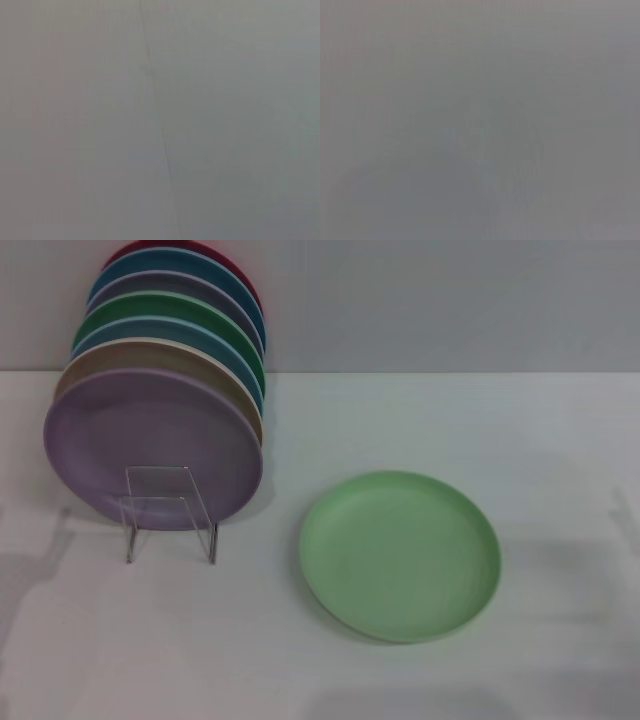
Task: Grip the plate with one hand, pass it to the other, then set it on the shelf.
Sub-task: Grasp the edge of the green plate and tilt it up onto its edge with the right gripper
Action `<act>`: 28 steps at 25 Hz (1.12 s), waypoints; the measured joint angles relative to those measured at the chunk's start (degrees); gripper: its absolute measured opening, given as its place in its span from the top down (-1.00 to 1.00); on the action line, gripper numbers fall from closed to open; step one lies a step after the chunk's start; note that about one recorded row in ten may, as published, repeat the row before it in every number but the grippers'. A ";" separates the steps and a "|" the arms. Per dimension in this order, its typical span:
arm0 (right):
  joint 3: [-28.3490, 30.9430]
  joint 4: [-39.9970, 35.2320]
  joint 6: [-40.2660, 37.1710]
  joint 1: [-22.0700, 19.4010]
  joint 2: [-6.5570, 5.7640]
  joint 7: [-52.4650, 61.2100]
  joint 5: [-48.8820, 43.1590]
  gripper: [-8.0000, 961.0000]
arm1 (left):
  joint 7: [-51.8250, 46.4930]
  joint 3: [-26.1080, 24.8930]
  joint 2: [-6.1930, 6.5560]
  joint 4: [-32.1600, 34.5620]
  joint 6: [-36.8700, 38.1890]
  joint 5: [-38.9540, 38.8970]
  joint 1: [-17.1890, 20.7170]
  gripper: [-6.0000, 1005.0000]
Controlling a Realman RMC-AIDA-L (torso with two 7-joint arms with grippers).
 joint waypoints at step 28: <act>-27.62 77.16 -44.65 -0.08 -1.34 105.07 -62.71 -0.66 | 0.00 0.00 0.00 -0.01 -1.67 -0.35 -1.39 -0.63</act>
